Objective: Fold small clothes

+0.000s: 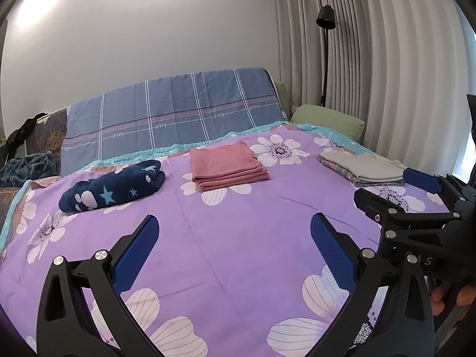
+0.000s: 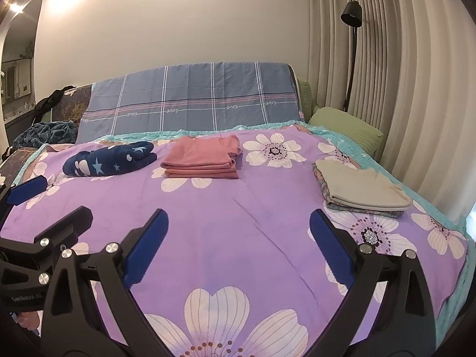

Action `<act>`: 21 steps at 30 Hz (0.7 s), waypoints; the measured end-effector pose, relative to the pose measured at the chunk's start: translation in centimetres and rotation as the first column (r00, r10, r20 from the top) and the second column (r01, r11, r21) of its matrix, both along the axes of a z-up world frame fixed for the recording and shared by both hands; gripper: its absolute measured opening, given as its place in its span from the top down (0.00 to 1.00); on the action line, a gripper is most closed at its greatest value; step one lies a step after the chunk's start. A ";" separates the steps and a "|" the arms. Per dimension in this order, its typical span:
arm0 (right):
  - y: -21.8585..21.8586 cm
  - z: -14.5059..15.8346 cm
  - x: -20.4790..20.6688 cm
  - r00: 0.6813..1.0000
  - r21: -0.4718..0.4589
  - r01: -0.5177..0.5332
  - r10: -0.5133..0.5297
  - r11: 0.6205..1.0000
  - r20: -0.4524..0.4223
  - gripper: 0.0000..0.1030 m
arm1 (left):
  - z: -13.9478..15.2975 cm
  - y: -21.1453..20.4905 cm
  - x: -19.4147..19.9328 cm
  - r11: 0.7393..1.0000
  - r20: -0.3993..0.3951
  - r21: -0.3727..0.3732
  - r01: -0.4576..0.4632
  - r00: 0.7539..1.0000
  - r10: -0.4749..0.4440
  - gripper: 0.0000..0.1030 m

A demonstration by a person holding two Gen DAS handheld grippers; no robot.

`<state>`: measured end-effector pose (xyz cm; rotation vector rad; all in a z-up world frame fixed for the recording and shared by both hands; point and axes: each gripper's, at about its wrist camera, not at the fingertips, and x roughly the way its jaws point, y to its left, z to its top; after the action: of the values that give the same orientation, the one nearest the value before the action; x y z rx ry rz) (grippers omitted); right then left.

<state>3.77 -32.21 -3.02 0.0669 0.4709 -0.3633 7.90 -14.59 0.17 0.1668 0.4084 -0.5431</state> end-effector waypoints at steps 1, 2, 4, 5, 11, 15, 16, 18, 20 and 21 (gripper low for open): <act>0.0 0.0 0.0 1.000 0.000 0.001 -0.001 1.000 0.000 0.05 | 0.0 0.0 0.0 1.000 -0.001 0.001 -0.001 1.000 0.001 0.01; 0.0 0.0 0.0 1.000 -0.001 0.002 -0.002 1.000 0.000 0.05 | 0.0 -0.1 0.0 1.000 0.000 0.003 -0.003 1.000 0.003 0.01; -0.1 -0.1 0.1 1.000 -0.002 0.005 -0.005 1.000 0.000 0.05 | 0.0 -0.1 0.0 1.000 0.001 0.005 -0.007 1.000 0.007 0.01; -0.1 -0.1 0.1 1.000 -0.004 0.007 -0.007 1.000 0.000 0.05 | 0.0 -0.1 0.0 1.000 -0.001 0.005 -0.009 1.000 0.009 0.01; -0.2 -0.1 0.0 1.000 -0.006 0.011 -0.011 1.000 0.005 0.05 | 0.2 -0.2 -0.1 1.000 0.007 0.004 -0.011 1.000 0.011 0.01; -0.4 -0.1 0.0 1.000 -0.002 0.014 -0.014 1.000 0.007 0.05 | 0.3 -0.2 -0.3 1.000 0.023 0.011 -0.011 1.000 0.011 0.01; -0.4 -0.2 -0.1 1.000 -0.001 0.014 -0.014 1.000 0.007 0.05 | 0.3 -0.2 -0.4 1.000 0.025 0.010 -0.011 1.000 0.011 0.01; -0.4 -0.2 -0.1 1.000 -0.003 0.013 -0.013 1.000 0.008 0.05 | 0.4 -0.2 -0.4 1.000 0.026 0.009 -0.011 1.000 0.011 0.01; -0.5 -0.1 -0.1 1.000 -0.004 0.014 -0.014 1.000 0.008 0.05 | 0.4 -0.1 -0.4 1.000 0.026 0.006 -0.010 1.000 0.010 0.01; -0.5 -0.1 -0.1 1.000 -0.005 0.015 -0.015 1.000 0.009 0.05 | 0.4 -0.1 -0.4 1.000 0.026 0.006 -0.011 1.000 0.011 0.01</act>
<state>3.66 -32.72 -3.11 0.0668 0.4611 -0.3790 7.50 -14.66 0.59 0.1774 0.3859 -0.5288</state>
